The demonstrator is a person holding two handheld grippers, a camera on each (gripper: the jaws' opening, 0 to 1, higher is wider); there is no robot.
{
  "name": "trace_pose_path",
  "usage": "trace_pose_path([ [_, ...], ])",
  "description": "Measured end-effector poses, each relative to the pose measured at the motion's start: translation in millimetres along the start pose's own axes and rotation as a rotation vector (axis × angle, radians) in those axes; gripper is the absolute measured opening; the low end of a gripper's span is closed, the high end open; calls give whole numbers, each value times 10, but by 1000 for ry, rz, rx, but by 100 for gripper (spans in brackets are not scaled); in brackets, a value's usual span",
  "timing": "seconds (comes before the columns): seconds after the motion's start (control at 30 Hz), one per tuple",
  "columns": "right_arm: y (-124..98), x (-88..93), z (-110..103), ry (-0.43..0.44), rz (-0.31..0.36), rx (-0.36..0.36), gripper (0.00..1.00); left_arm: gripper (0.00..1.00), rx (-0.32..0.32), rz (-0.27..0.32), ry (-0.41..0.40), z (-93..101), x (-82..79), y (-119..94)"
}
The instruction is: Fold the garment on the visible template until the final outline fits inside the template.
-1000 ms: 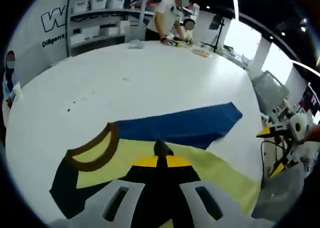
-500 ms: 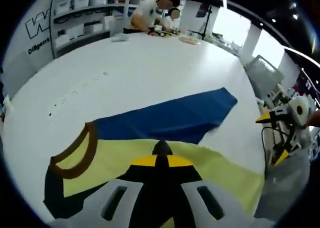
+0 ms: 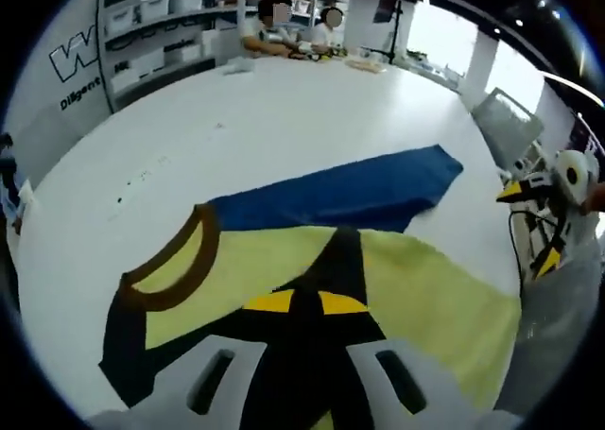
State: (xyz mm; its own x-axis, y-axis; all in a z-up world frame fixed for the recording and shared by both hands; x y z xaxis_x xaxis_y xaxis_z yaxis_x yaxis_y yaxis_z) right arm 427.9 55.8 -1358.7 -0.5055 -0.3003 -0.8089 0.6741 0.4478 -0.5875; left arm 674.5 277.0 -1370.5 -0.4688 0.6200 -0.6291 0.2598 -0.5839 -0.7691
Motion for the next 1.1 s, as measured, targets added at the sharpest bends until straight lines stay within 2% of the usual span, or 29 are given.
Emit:
trace_pose_path([
  [0.17, -8, 41, -5, 5, -10, 1, 77, 14, 21, -16, -20, 88, 74, 34],
  [0.37, -25, 53, -4, 14, -14, 7, 77, 20, 32, 0, -54, 147, 20, 134],
  [0.47, -34, 62, -3, 15, -16, 9, 77, 25, 18, 20, -109, 126, -15, 186],
  [0.8, -65, 84, 26, 23, -20, 24, 77, 13, 22, -16, -123, 126, 36, 253],
  [0.87, -72, 90, 33, 24, -24, 26, 77, 6, 25, -25, -130, 125, 45, 261],
  [0.9, -75, 90, 37, 23, -24, 27, 77, 6, 28, -28, -132, 138, 47, 251],
  [1.1, -70, 88, 52, 27, -25, 32, 77, 5, 75, 13, -128, 262, -37, 154],
])
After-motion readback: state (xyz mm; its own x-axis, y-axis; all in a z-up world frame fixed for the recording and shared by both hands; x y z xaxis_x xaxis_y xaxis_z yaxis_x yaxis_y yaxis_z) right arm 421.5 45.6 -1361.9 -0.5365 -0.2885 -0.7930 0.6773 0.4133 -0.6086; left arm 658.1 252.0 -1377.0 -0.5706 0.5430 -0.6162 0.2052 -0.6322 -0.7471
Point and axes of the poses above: the point that each gripper's makers call its tool centre point, and the gripper's own axes: y roughly forward along the fingers, z roughly to its right, x roughly out of its underside, the point moved 6 cm from there along -y, roughly backward along the fingers, and after that the axes turned 1 degree about x, right-handed, at the moved point
